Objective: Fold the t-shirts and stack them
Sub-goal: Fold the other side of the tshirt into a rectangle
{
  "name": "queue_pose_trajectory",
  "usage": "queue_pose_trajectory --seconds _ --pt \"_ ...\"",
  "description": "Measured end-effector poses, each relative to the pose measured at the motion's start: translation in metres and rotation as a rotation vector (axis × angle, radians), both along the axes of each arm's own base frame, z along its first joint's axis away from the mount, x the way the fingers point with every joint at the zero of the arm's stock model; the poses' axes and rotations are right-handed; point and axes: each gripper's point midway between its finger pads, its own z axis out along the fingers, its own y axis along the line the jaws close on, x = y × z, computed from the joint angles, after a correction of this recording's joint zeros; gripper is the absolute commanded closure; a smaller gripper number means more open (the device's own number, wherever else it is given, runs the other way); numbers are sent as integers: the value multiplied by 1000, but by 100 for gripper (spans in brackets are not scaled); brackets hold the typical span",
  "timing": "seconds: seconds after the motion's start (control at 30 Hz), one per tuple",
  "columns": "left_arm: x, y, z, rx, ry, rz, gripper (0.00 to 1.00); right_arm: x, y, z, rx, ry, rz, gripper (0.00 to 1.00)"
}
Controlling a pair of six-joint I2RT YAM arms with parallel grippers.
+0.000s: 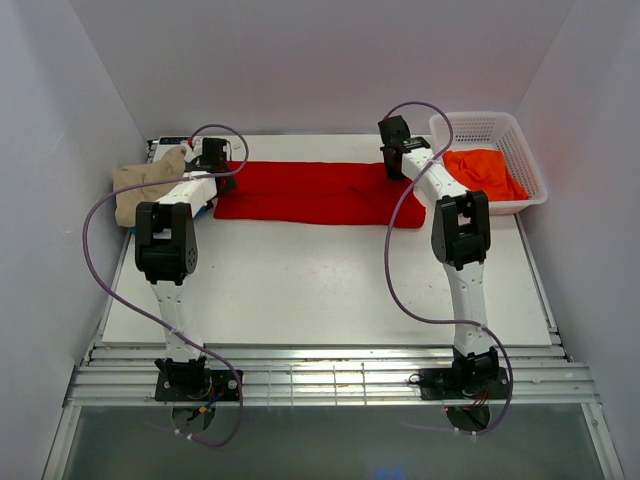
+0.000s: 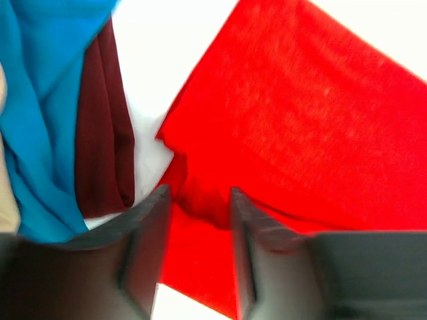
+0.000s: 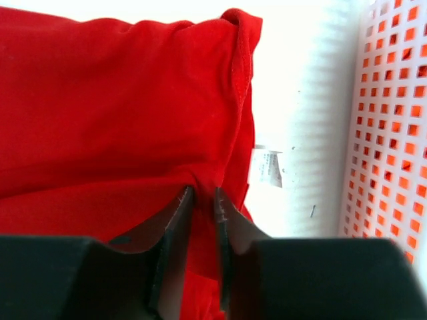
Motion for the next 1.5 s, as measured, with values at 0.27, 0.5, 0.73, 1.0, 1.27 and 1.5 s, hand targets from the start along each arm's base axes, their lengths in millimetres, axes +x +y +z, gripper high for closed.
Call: queue_pose_trajectory --seconds 0.27,0.5,0.73,1.0,1.27,1.5 --pt "19 14 30 33 -99 93 34 17 -3 -7 -16 -77 -18 35" --pt "-17 2 54 30 -196 109 43 -6 -9 21 11 -150 -12 36" --pt "-15 -121 68 -47 -280 -182 60 -22 27 69 154 -227 115 40" --pt "-25 -197 -27 -76 -97 -387 62 -50 67 5 220 -62 246 43" --pt "-18 -202 -31 -76 -100 -401 63 -58 72 -30 226 22 266 54" --pt "-20 -202 -33 -80 -111 -400 64 -60 73 -34 220 35 277 92"
